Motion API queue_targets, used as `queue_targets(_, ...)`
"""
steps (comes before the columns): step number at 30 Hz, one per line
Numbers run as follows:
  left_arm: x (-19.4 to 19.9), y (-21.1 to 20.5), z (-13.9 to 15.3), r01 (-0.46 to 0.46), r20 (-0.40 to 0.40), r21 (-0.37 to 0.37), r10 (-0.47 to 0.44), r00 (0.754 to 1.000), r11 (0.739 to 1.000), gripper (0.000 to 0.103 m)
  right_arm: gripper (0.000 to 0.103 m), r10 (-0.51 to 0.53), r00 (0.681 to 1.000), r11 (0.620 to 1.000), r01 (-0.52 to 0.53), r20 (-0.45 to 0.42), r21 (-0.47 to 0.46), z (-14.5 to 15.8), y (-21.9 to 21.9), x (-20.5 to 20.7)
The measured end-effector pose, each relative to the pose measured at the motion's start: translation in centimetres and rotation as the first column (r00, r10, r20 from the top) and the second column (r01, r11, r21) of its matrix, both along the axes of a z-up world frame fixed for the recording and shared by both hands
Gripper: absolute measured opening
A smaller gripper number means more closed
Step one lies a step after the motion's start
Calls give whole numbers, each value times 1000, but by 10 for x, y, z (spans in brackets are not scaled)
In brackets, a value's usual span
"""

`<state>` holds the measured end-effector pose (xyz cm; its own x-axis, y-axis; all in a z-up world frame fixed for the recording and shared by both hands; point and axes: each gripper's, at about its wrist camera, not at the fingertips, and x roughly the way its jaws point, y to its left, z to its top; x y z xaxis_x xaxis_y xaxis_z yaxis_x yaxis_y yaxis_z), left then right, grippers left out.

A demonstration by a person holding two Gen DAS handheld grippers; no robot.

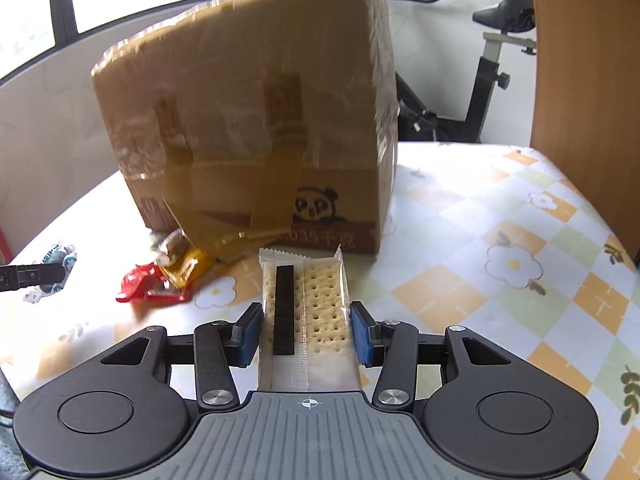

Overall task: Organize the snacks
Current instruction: 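Lift both packs over the box and open both tools to drop them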

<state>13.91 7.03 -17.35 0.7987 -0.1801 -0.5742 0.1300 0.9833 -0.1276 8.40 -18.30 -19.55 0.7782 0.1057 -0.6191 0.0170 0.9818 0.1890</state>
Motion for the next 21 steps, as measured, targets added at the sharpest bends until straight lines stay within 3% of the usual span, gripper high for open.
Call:
queue_targets(6, 10, -6, 44, 40, 109, -15, -38, 993, 999, 49, 43, -3, 993, 1000, 3, 115, 3, 47, -7, -7)
queue_targets(11, 24, -18, 90, 88, 212, -24, -81, 974, 996, 49, 43, 21, 969, 1000, -16, 244, -21, 100, -11, 5)
queue_targets(15, 41, -30, 125, 123, 279, -28, -111, 954, 992, 49, 43, 50, 950, 998, -36, 308, -50, 138, -17, 30)
queue_targets(19, 65, -49, 149, 152, 308, -22, -138, 941, 988, 49, 43, 63, 945, 998, -50, 321, -46, 162, -24, 70)
queue_targets(21, 82, -60, 156, 168, 296, -8, -158, 942, 986, 49, 43, 76, 950, 994, -48, 304, -97, 166, -22, 98)
